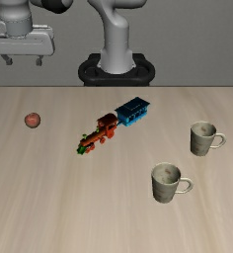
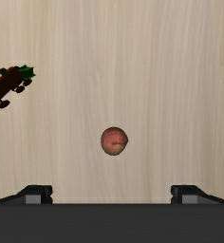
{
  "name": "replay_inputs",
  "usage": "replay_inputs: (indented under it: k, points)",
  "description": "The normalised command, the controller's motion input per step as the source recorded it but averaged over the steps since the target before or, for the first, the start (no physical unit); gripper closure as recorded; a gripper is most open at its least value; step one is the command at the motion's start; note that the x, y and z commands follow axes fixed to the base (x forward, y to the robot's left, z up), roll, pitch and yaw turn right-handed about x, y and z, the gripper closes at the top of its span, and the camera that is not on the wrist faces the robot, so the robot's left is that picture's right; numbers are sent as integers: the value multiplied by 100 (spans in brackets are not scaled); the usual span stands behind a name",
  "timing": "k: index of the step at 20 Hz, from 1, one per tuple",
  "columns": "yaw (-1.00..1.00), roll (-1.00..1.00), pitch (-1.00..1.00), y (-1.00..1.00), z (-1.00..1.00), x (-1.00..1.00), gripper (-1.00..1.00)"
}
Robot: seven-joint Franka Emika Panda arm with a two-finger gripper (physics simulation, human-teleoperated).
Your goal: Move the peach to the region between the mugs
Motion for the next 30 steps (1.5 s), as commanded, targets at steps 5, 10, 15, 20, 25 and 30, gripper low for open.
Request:
replay_inputs:
  k: [5, 10, 15, 20, 25, 30]
  points:
    - [0, 0, 0, 0, -100, 0, -100]
    - [0, 0, 0, 0, -100, 0, -100]
    - [0, 0, 0, 0, -100, 0, -100]
    - [0, 0, 0, 0, -60, 0, 100]
    - [0, 0, 0, 0, 0, 40, 100]
    - [0, 0, 0, 0, 0, 100, 100]
